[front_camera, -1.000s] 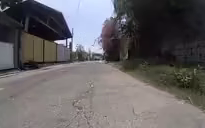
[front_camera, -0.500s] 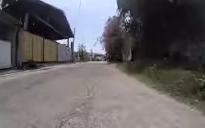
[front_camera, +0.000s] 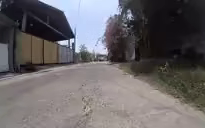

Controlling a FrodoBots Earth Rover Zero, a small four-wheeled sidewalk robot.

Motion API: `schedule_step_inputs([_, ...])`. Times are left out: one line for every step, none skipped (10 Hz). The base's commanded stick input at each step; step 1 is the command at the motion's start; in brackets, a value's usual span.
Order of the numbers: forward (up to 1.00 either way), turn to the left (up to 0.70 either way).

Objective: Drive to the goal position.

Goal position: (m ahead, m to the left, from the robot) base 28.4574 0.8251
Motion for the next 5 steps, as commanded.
schedule_step_inputs([1.0,0.0])
schedule_step_inputs([1.0,0.0])
schedule_step_inputs([1.0,0.0])
schedule_step_inputs([1.0,0.0])
schedule_step_inputs([1.0,0.0])
